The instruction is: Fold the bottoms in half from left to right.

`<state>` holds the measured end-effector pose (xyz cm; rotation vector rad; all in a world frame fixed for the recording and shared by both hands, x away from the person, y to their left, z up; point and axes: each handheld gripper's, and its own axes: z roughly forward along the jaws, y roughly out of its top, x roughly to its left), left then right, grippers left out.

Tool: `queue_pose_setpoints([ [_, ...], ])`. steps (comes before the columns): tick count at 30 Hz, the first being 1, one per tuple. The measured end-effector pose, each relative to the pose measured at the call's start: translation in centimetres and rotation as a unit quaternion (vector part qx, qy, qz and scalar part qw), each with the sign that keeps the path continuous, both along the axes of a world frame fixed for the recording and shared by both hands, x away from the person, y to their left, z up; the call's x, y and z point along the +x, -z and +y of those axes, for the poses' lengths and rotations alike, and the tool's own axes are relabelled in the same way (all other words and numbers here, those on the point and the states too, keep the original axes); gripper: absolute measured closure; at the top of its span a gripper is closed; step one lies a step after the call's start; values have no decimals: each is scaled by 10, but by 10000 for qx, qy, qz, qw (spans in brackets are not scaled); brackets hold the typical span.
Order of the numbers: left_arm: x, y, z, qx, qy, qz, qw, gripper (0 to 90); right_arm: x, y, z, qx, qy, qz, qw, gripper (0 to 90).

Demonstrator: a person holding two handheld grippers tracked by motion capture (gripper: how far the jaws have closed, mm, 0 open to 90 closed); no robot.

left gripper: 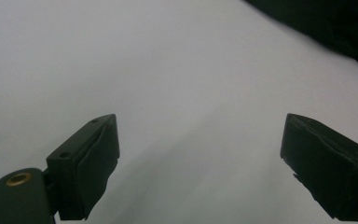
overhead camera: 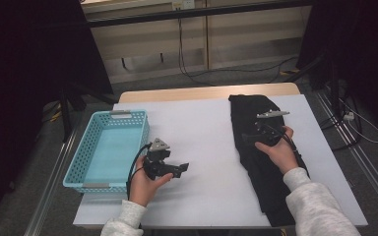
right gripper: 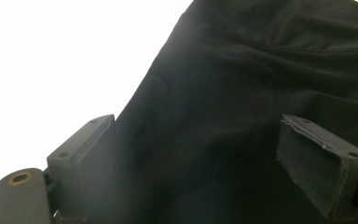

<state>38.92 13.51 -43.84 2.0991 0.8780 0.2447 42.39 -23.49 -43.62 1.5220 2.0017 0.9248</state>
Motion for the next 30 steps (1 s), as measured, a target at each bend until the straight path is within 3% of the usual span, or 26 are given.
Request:
queue_pose_setpoints([
  [15, 0, 0, 3, -1, -33, 9, 10000, 116, 12, -1, 9, 208, -10, -109, 9997, 115],
  [19, 0, 1, 4, 12, -40, 7, 10000, 116, 17, 0, 15, 79, -20, -171, 9998, 218],
  [24, 0, 2, 6, 19, -68, -3, 10000, 116, 24, 7, 21, 138, 43, -100, 9998, 205],
  [27, -1, 2, 6, 42, -71, 13, 10000, 118, 28, 14, 28, -26, -68, -6, 10000, 241],
  [30, -2, 2, 6, 106, -55, 9, 9999, 118, 33, 20, 33, -16, -87, -42, 10000, 232],
])
